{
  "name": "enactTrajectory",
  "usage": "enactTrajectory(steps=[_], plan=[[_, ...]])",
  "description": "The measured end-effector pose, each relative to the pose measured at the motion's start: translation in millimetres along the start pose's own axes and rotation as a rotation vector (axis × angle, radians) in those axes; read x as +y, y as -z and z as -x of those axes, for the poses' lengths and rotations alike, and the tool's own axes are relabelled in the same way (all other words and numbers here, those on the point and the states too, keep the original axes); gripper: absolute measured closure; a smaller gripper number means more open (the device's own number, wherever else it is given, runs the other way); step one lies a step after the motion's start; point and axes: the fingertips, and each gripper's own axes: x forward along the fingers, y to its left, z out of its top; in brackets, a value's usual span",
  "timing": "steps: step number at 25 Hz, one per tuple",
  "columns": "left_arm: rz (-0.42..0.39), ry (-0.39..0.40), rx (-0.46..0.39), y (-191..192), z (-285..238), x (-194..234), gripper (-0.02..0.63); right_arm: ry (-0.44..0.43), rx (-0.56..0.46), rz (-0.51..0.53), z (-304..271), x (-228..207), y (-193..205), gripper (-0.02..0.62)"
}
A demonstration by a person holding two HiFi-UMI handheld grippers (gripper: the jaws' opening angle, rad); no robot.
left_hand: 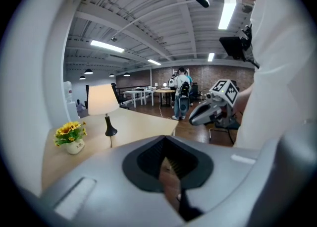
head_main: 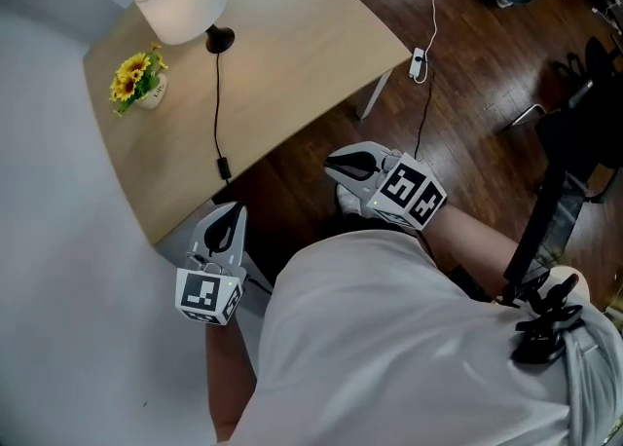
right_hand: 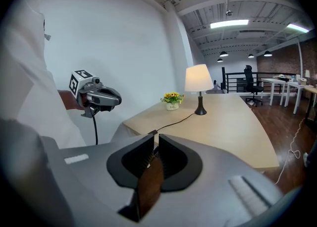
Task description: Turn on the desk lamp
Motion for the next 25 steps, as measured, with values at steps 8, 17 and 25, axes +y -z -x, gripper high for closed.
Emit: enactTrajectory(steps=[8, 17, 25], plan=[[0.055, 0.005, -0.099, 34, 91, -49, 0.588, 0.019, 0.008, 0.018, 18, 101, 14, 0.565], [0.126, -0.013, -0.137, 64, 151, -84, 0.588, 0.012, 0.003, 0.047, 36, 174, 29, 0.565], [0.167, -0.048, -0.179, 32, 151, -91, 0.588, 0.039, -0.065, 0.068, 80, 150, 9, 0.563]])
